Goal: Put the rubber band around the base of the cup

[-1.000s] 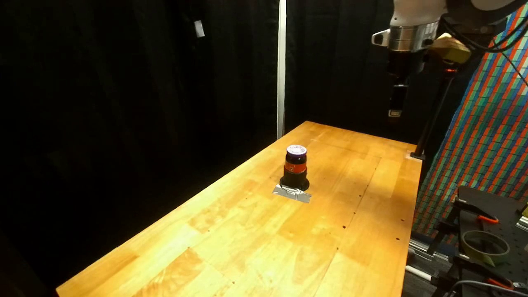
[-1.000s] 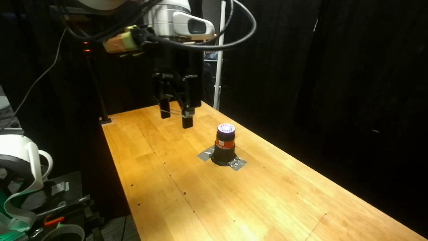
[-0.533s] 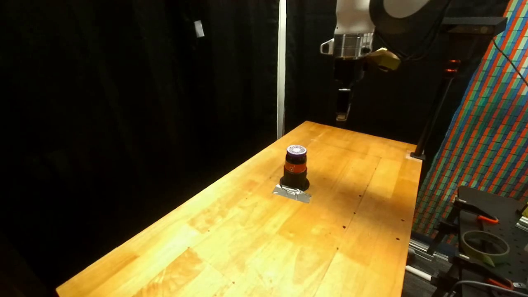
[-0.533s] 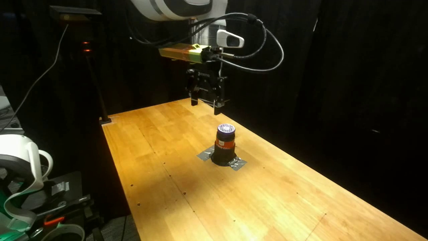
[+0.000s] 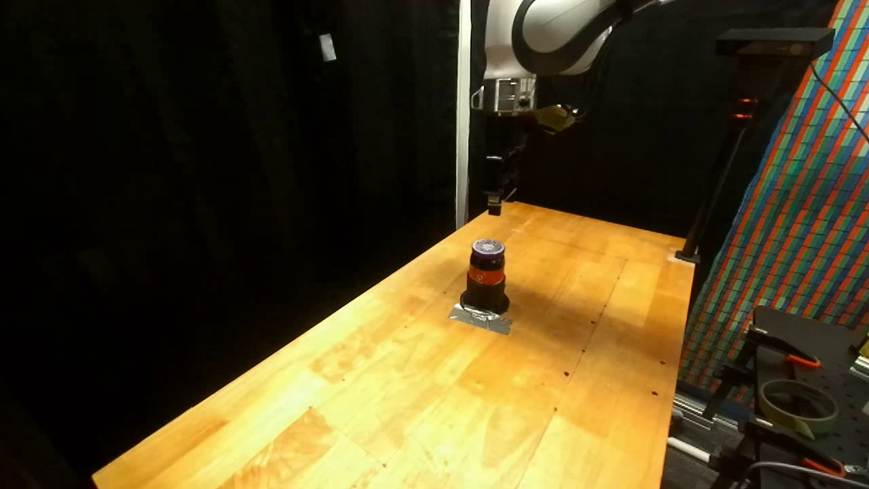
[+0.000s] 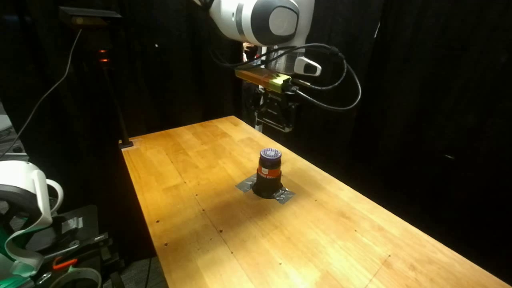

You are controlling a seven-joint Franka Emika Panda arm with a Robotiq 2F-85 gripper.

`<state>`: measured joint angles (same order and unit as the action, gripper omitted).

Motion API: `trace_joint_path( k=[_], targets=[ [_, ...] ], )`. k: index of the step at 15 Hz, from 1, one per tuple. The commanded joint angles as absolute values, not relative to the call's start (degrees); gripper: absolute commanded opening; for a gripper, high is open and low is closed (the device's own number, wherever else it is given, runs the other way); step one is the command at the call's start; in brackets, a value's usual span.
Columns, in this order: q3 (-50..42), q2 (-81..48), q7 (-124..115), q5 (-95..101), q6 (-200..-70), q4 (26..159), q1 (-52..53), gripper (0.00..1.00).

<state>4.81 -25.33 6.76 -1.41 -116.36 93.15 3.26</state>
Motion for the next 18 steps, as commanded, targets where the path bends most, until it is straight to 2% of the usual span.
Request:
trace_joint_path(
  k=[1,9,18],
  targets=[
    [5.1,-35.3,6.3,-2.9,-110.4,79.8,3.3,1.0],
    [5.3,-45.6,5.7,-3.0,-103.2,67.5,3.4,1.0],
    [5.4,-48.9,4.8,-2.8,-101.8,65.5,4.2,1.0]
  ],
)
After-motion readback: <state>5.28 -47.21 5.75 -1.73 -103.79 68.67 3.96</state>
